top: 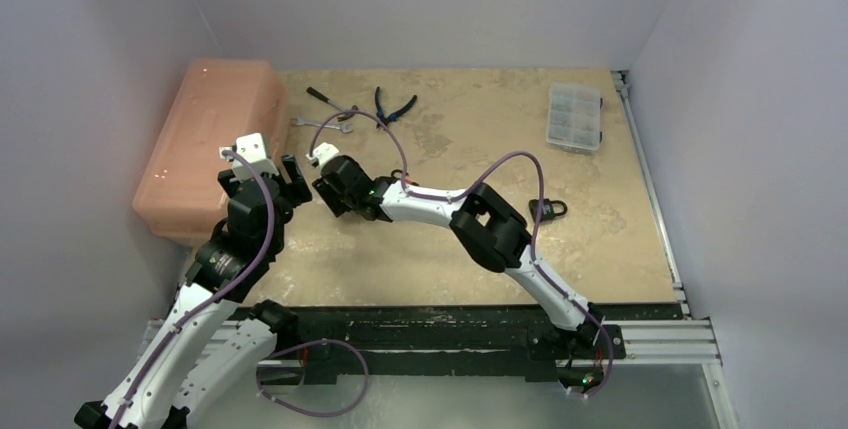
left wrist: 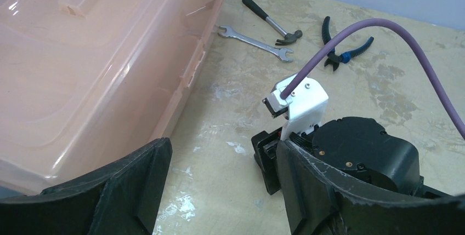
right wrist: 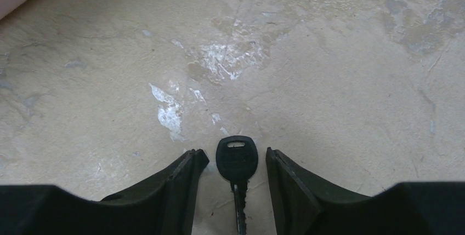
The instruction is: Unlock with the key
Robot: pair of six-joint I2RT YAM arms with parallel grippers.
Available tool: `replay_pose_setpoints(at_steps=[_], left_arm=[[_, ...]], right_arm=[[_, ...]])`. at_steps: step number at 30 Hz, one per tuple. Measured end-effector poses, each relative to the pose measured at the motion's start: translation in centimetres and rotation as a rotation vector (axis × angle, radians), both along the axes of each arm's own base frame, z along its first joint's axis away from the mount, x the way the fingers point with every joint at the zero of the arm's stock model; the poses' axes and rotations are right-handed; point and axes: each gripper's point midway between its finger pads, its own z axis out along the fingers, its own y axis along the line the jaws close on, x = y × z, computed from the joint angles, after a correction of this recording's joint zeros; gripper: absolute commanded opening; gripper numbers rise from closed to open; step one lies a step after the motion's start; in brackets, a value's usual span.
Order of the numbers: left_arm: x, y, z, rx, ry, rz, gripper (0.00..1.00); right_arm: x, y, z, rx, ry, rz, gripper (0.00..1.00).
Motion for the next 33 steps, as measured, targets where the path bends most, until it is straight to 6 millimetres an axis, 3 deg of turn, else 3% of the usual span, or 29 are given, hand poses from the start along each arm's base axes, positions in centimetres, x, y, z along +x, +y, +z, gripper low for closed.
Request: replay_pose_setpoints(at_steps=[7,14,19,22,29,33], left_arm=[[0.0,0.0,0.01,0.0,0.0,0.0,0.75],[0.05,-0.03,0.09,-0.002,-0.004,0.0,0.75],[0.06,-0.04,0.12,-0.003,-0.006,0.0,0.75],[0.06,-0.04,0.12,-0.003,-0.006,0.0,0.75],[0.06,-0.04,0.11,-0.003,-0.005,0.0,0.75],[0.06,-0.04,0.12,-0.003,-0.006,0.0,0.75]], right_arm=[[-0.08,0.7,-0.04,0.011,-0.002,0.012,0.38],[-0.15,0.6,-0.19,0.02,-0.005,0.009,0.49],[-0.3,0.26,-0.19,0.03,-0.005,0.007,0.48],[-0.39,0.27,-0.19,0.033,-0.002,0.011,0.43],[-0.6,0.43,-0.28,0.04,0.009,0.023,0.21],[-0.68,0.38,-0.27,0.047,0.007,0.024,0.17]])
